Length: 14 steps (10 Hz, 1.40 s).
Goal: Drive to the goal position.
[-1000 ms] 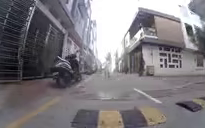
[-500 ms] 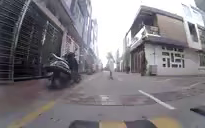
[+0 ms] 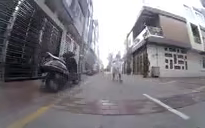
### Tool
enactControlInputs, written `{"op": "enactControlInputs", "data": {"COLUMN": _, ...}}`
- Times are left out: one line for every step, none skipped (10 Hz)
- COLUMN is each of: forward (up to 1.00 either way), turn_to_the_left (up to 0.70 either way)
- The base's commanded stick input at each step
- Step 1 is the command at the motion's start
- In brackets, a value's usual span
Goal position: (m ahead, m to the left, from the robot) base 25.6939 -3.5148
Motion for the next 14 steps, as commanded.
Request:
{"op": "enactControlInputs", "data": {"forward": 0.7, "turn_to_the_left": 0.0}}
{"op": "enactControlInputs", "data": {"forward": 0.7, "turn_to_the_left": 0.0}}
{"op": "enactControlInputs", "data": {"forward": 0.7, "turn_to_the_left": 0.0}}
{"op": "enactControlInputs", "data": {"forward": 0.7, "turn_to_the_left": 0.0}}
{"op": "enactControlInputs", "data": {"forward": 0.7, "turn_to_the_left": 0.0}}
{"op": "enactControlInputs", "data": {"forward": 0.7, "turn_to_the_left": 0.0}}
{"op": "enactControlInputs", "data": {"forward": 0.7, "turn_to_the_left": 0.0}}
{"op": "enactControlInputs", "data": {"forward": 0.7, "turn_to_the_left": 0.0}}
{"op": "enactControlInputs", "data": {"forward": 0.7, "turn_to_the_left": 0.0}}
{"op": "enactControlInputs", "data": {"forward": 0.7, "turn_to_the_left": 0.0}}
{"op": "enactControlInputs", "data": {"forward": 0.7, "turn_to_the_left": 0.0}}
{"op": "enactControlInputs", "data": {"forward": 0.7, "turn_to_the_left": 0.0}}
{"op": "enactControlInputs", "data": {"forward": 0.7, "turn_to_the_left": 0.0}}
{"op": "enactControlInputs", "data": {"forward": 0.7, "turn_to_the_left": 0.0}}
